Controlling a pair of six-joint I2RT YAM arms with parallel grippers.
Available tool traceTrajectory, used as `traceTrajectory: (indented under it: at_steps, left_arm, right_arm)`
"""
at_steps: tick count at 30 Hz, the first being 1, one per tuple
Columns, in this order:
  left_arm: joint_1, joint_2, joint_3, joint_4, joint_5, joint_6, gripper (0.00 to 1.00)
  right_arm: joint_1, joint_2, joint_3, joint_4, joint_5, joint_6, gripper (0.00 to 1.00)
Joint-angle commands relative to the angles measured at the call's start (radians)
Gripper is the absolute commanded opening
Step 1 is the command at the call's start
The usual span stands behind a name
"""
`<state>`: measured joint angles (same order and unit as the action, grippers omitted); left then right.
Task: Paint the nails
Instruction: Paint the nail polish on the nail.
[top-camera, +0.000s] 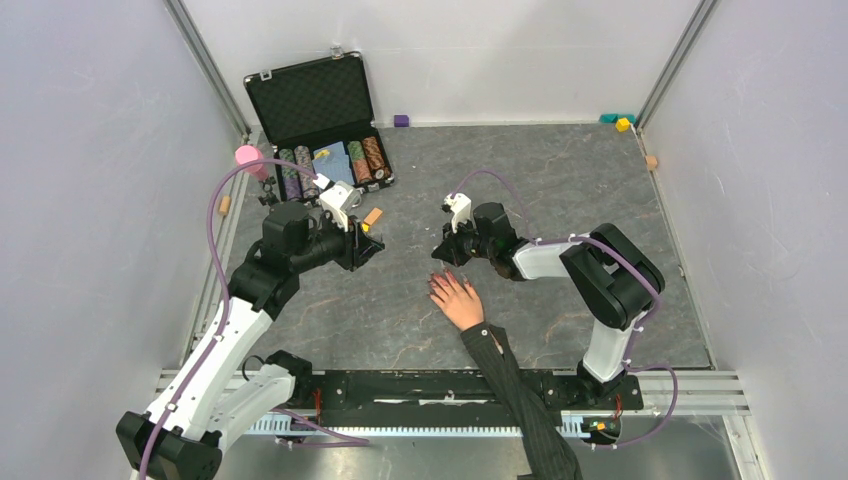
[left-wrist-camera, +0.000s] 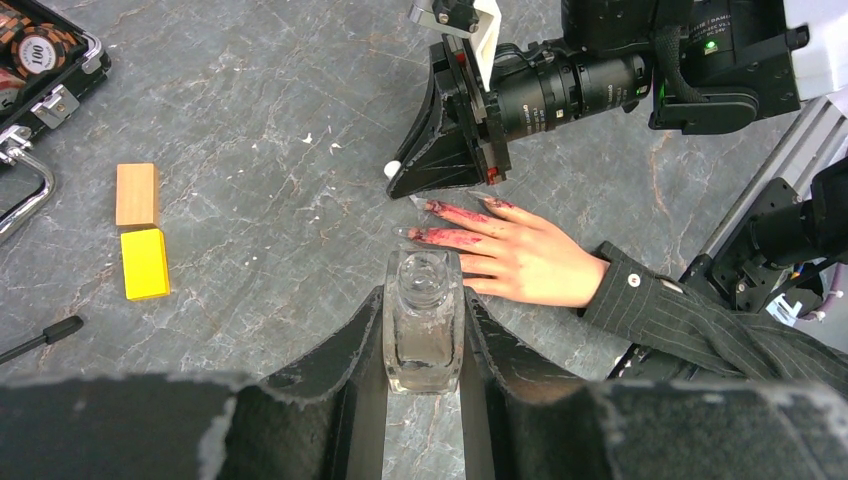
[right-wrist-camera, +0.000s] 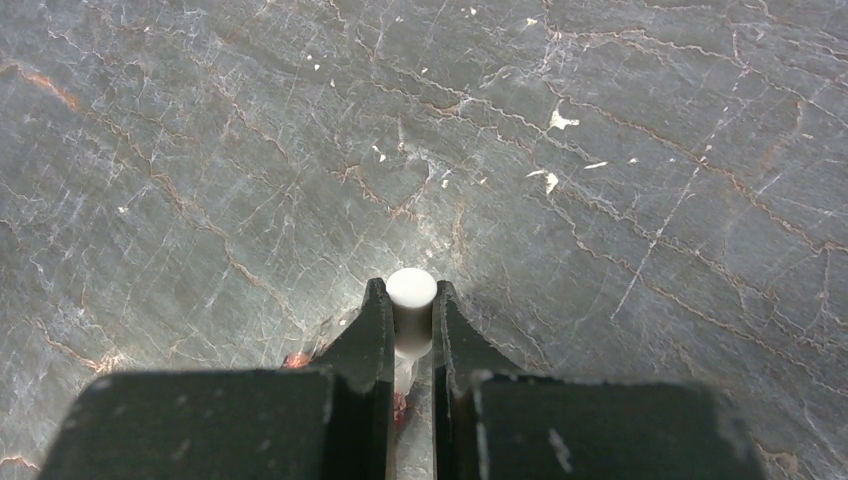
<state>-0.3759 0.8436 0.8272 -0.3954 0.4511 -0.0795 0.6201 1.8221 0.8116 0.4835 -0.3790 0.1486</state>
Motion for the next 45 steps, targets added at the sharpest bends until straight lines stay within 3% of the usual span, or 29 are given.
traceTrajectory:
  at_steps: [1, 30, 39, 45]
  left_arm:
    - [0.007, -0.014, -0.003, 0.015, -0.001, 0.038, 0.02]
    - [0.006, -0.018, -0.003, 0.012, -0.019, 0.043, 0.02]
    - [0.006, -0.014, 0.006, 0.055, -0.011, 0.015, 0.02]
    - [0.001, 0.017, 0.134, 0.085, 0.053, -0.040, 0.02]
  right_arm:
    - [0.004, 0.008, 0.032, 0.026, 0.018, -0.022, 0.00]
    - [-0.004, -0.033, 0.055, 0.043, 0.085, -0.014, 0.00]
    - [-0.020, -0.241, 0.016, -0.017, 0.108, -0.022, 0.00]
    - [-0.023, -0.449, 0.013, -0.165, 0.143, -0.069, 0.00]
